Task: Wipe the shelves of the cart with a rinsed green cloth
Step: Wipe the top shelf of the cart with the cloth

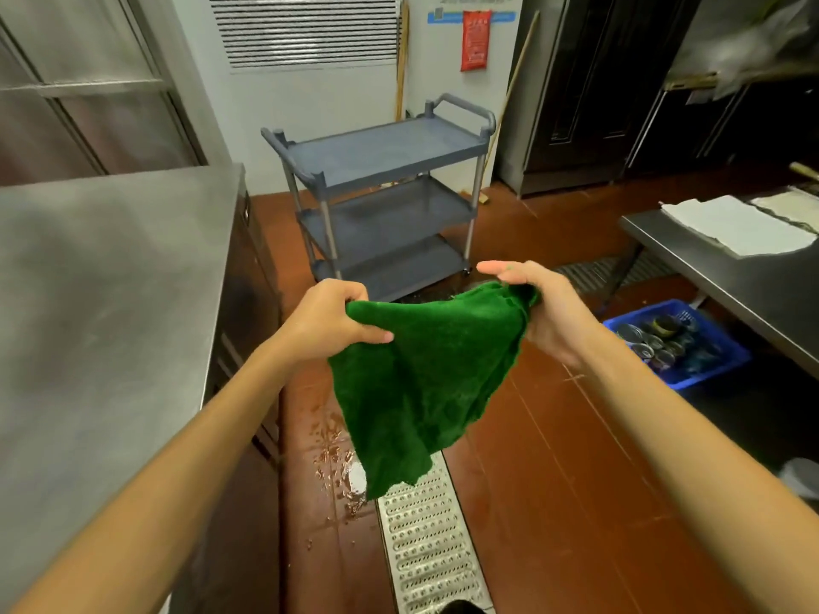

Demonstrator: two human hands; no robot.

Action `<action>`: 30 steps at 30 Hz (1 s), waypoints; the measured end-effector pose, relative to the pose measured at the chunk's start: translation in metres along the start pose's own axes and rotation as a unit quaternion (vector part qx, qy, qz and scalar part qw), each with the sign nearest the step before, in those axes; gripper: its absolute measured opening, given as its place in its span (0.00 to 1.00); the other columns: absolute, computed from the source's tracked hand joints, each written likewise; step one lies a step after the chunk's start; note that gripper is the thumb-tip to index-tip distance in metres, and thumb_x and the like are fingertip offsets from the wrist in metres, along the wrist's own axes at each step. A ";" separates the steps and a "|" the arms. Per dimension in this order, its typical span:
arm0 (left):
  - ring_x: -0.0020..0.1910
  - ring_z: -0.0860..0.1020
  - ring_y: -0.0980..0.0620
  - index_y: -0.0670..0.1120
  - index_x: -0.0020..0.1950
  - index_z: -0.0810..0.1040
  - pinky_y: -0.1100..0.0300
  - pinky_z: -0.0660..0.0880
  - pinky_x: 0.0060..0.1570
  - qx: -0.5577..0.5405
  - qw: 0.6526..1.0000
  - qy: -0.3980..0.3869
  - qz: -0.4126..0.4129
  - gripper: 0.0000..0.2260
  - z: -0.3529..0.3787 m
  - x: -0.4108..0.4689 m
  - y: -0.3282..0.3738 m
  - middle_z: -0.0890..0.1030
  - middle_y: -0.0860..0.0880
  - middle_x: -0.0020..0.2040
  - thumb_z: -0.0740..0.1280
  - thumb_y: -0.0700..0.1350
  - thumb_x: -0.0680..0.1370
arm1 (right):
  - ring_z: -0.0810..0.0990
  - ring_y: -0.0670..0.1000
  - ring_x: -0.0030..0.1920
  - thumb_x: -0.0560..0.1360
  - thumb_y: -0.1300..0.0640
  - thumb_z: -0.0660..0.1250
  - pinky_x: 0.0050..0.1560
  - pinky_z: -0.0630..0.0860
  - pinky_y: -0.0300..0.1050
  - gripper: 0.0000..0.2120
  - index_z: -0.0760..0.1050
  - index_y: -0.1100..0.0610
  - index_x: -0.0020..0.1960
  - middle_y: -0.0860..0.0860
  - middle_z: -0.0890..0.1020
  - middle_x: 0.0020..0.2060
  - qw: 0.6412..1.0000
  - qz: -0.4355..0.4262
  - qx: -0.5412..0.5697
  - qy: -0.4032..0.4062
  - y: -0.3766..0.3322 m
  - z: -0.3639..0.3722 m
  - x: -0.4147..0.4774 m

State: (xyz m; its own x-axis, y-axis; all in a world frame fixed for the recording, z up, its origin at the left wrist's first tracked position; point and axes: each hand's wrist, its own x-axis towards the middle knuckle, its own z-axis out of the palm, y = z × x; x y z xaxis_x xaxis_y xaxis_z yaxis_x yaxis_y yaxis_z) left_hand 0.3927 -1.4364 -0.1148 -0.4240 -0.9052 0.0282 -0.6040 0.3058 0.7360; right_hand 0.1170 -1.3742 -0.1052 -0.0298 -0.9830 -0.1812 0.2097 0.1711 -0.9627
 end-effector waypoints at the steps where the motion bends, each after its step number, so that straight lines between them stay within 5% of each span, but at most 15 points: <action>1: 0.34 0.79 0.50 0.47 0.31 0.71 0.47 0.78 0.40 0.012 1.000 0.005 0.006 0.21 -0.003 0.012 -0.003 0.78 0.51 0.31 0.84 0.46 0.65 | 0.83 0.50 0.52 0.73 0.50 0.70 0.52 0.78 0.44 0.18 0.80 0.52 0.62 0.50 0.82 0.54 0.996 -0.018 -0.084 -0.006 -0.004 0.000 0.011; 5: 0.35 0.75 0.50 0.48 0.32 0.67 0.47 0.75 0.38 0.045 0.999 0.017 0.008 0.25 -0.015 0.061 -0.018 0.76 0.50 0.32 0.85 0.46 0.63 | 0.75 0.43 0.60 0.63 0.47 0.83 0.55 0.70 0.40 0.36 0.72 0.42 0.68 0.41 0.75 0.64 0.882 -0.057 -0.465 -0.040 -0.013 -0.009 0.063; 9: 0.37 0.71 0.51 0.50 0.39 0.64 0.53 0.70 0.37 0.055 0.996 0.070 -0.009 0.29 -0.018 0.114 -0.038 0.73 0.52 0.37 0.86 0.43 0.60 | 0.72 0.51 0.68 0.66 0.55 0.82 0.58 0.69 0.43 0.39 0.69 0.47 0.72 0.46 0.73 0.70 0.833 -0.056 -0.546 -0.064 -0.014 -0.024 0.133; 13: 0.55 0.78 0.49 0.57 0.50 0.73 0.47 0.77 0.54 0.067 0.994 0.071 -0.046 0.28 -0.024 0.175 -0.055 0.81 0.50 0.54 0.86 0.46 0.60 | 0.74 0.55 0.67 0.71 0.52 0.78 0.61 0.73 0.49 0.35 0.69 0.50 0.73 0.53 0.75 0.69 0.786 -0.069 -0.612 -0.056 -0.014 -0.044 0.207; 16: 0.55 0.80 0.51 0.56 0.54 0.81 0.49 0.78 0.56 0.114 0.990 0.057 -0.057 0.24 -0.033 0.222 -0.056 0.83 0.52 0.53 0.85 0.52 0.62 | 0.78 0.55 0.61 0.71 0.49 0.78 0.52 0.74 0.44 0.28 0.76 0.53 0.68 0.55 0.80 0.63 0.768 -0.069 -0.633 -0.067 -0.028 -0.054 0.261; 21: 0.32 0.77 0.55 0.55 0.37 0.82 0.60 0.70 0.34 0.127 0.988 0.049 -0.071 0.10 -0.043 0.294 -0.044 0.80 0.54 0.32 0.82 0.53 0.67 | 0.78 0.53 0.57 0.65 0.39 0.79 0.49 0.73 0.44 0.32 0.78 0.52 0.63 0.50 0.80 0.55 0.757 -0.055 -0.644 -0.099 -0.062 -0.073 0.331; 25: 0.37 0.76 0.54 0.53 0.38 0.79 0.58 0.69 0.36 0.116 0.986 0.113 -0.051 0.12 -0.042 0.342 -0.033 0.79 0.52 0.37 0.82 0.49 0.69 | 0.80 0.50 0.46 0.60 0.30 0.77 0.40 0.77 0.47 0.29 0.80 0.49 0.51 0.46 0.82 0.44 0.731 -0.042 -0.669 -0.124 -0.075 -0.089 0.374; 28: 0.41 0.74 0.49 0.54 0.36 0.73 0.56 0.66 0.41 0.127 0.980 0.150 -0.028 0.16 -0.040 0.382 -0.025 0.75 0.51 0.40 0.77 0.39 0.71 | 0.78 0.50 0.41 0.65 0.38 0.78 0.35 0.70 0.45 0.17 0.75 0.48 0.39 0.45 0.79 0.36 0.715 -0.061 -0.688 -0.111 -0.077 -0.099 0.402; 30: 0.39 0.74 0.47 0.52 0.34 0.72 0.56 0.66 0.39 0.117 0.978 0.170 -0.027 0.16 -0.042 0.409 -0.023 0.76 0.51 0.36 0.73 0.33 0.70 | 0.77 0.54 0.41 0.68 0.49 0.77 0.36 0.71 0.47 0.12 0.73 0.49 0.37 0.47 0.75 0.36 0.737 -0.075 -0.667 -0.076 -0.078 -0.105 0.423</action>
State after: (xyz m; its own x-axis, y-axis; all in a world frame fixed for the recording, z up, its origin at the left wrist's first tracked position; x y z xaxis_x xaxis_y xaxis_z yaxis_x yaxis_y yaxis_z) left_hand 0.2617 -1.8260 -0.0922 -0.1626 -0.9554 0.2465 -0.7745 0.2783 0.5681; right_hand -0.0144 -1.7964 -0.1277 0.1771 -0.9761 -0.1260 -0.9358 -0.1273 -0.3287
